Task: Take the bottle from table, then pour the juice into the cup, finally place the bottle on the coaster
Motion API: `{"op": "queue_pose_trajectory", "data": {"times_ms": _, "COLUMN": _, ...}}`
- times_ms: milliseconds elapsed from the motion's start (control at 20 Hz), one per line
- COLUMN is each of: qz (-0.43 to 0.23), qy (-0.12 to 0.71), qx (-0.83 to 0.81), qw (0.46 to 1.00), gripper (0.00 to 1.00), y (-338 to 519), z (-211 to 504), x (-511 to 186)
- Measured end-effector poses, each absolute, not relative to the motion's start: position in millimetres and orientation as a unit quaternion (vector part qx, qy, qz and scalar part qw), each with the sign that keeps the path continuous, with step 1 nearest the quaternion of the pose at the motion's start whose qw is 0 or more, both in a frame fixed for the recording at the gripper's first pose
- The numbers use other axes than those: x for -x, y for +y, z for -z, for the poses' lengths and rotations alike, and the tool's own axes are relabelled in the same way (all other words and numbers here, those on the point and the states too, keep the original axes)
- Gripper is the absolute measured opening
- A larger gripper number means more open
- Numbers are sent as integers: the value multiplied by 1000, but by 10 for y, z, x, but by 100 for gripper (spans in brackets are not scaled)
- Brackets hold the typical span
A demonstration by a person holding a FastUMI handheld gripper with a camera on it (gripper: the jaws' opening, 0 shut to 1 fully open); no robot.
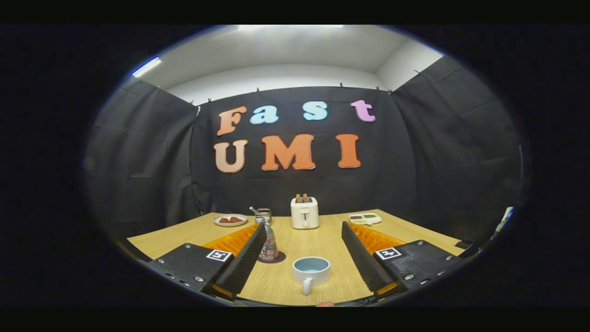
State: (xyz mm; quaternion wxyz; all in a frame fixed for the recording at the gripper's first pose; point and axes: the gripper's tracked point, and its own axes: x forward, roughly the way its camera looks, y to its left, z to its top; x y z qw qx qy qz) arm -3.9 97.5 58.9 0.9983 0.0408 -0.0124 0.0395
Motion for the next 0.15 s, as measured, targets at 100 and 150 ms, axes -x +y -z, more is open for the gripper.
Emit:
{"op": "queue_pose_trajectory", "data": {"times_ms": 100, "qz": -39, "qy": -16, "qx": -37, "qw": 998, "gripper": 97, "y": 948, "z": -612, "x": 57}}
{"op": "queue_pose_trajectory", "data": {"times_ms": 150, "qz": -40, "qy": -18, "qx": -37, "qw": 998, "gripper": 97, "y": 947, "z": -618, "x": 69}}
